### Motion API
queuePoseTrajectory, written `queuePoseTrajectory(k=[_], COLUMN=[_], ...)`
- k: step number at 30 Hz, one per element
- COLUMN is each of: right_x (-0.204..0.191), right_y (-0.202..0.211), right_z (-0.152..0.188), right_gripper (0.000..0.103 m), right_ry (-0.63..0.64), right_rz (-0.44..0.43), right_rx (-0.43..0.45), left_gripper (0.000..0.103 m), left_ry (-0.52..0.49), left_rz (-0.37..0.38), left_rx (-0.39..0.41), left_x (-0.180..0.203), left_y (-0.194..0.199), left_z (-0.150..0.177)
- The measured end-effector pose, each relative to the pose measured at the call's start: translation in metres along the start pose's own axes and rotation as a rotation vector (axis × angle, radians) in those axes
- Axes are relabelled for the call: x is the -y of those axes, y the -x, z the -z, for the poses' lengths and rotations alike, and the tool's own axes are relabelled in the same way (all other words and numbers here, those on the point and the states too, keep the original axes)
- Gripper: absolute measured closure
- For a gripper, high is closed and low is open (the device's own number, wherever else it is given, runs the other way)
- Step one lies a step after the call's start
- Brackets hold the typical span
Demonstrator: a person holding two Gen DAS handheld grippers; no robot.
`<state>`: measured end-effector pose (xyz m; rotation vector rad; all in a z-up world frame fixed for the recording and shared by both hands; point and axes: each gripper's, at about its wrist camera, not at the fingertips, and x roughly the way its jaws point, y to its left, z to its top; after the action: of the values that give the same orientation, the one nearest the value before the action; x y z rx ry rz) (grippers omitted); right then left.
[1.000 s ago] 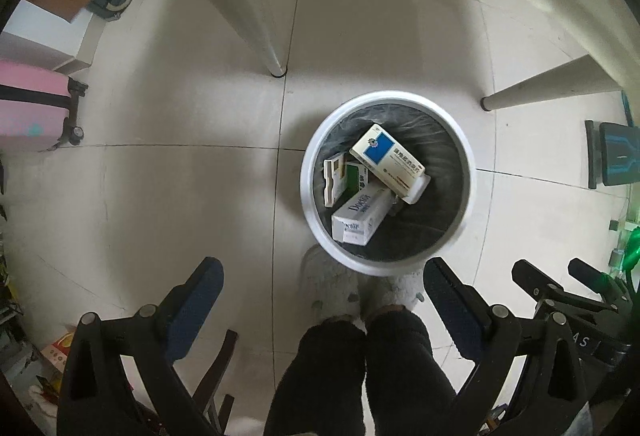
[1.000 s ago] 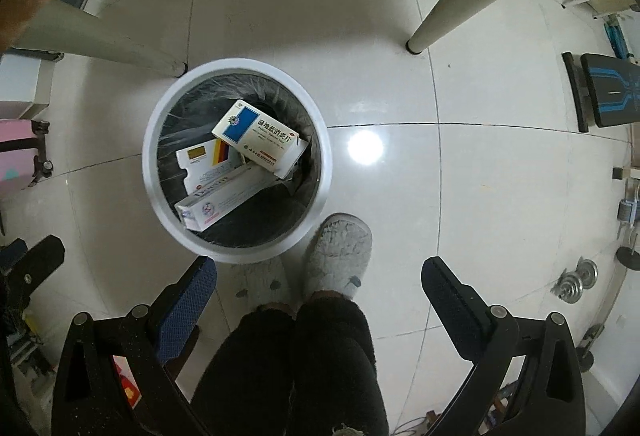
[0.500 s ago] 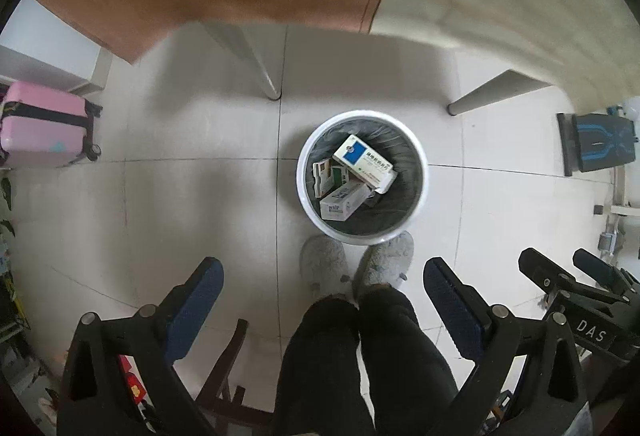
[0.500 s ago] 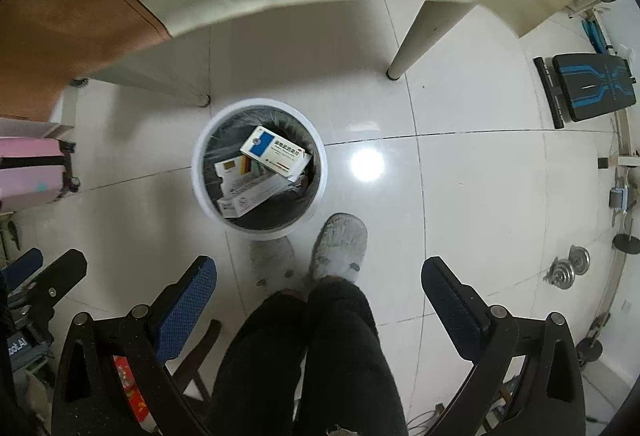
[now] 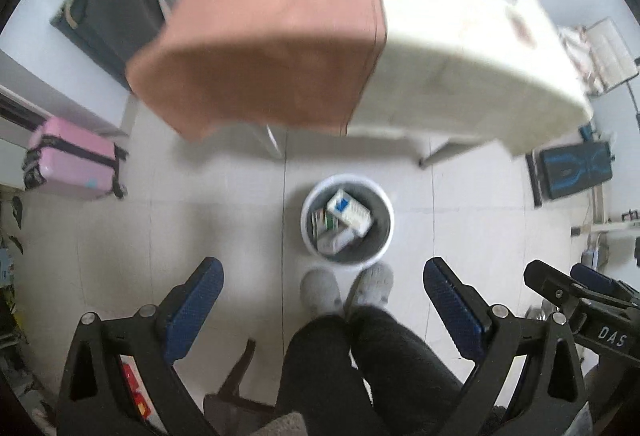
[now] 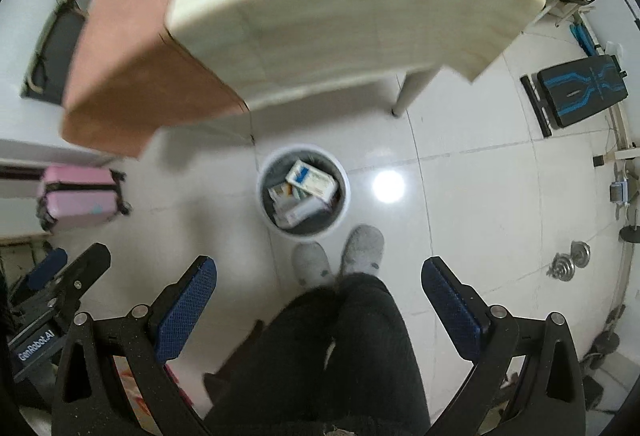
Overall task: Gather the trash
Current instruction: 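Move both grippers back over the table, then grasp the blue plastic bag with the left gripper while the right gripper grasps the silver blister pack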
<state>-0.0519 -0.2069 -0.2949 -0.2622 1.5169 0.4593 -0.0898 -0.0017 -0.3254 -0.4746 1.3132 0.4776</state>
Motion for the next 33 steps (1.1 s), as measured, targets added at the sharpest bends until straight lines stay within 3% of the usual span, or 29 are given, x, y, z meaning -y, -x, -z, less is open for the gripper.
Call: queuePoseTrajectory(k=[6,11,15,20,26,29,30,32,33], right_x=[-0.002,0.014,0.036,0.073,0.082,0.068,0.062,0.042,0.035], right_y=[0.072,0.104,0.105,0.059,-0.034,-0.068,-0.070,-0.069,-0.070], right_z=[-0.053,-0.125,-0.198,-0.331,-0.465,-0.499,-0.504,-0.512,-0.514], right_gripper=[0.000,0.000,0.000,0.000,0.001,0.016,0.019,0.036,0.036], right_ry=[-0.044,-0.097,-0.147,-0.202,-0.223,-0.166,-0.155,-0.078,-0.053], right_rz=[-0.053,-0.065,-0.070,-0.034,0.035,0.069,0.096,0.147,0.154], right_rx=[0.123,0.178,0.188,0.167,0.030,-0.003,0.008,0.065,0.079], left_gripper=[0.001,0.000,0.000,0.000,0.000,0.000,0.000,0.000,0.000], left_ry=[0.000,0.003,0.020,0.057,0.071,0.085,0.087,0.094,0.101], left_rz=[-0.042,-0.080,-0.126,-0.236,-0.319,-0.332,-0.334,-0.325,-0.320], left_rx=[0.151,0.197,0.191,0.160,0.060,0.011,0.003,-0.007,-0.012], left_x=[0.003,0.010,0.020,0.043,0.070,0.078,0.080,0.084,0.085], left_y=[0.047,0.054,0.041,0.005,-0.051,-0.076,-0.081,-0.091,-0.095], left_z=[-0.061,-0.120,-0.175,-0.268,-0.354,-0.393,-0.403,-0.429,-0.441])
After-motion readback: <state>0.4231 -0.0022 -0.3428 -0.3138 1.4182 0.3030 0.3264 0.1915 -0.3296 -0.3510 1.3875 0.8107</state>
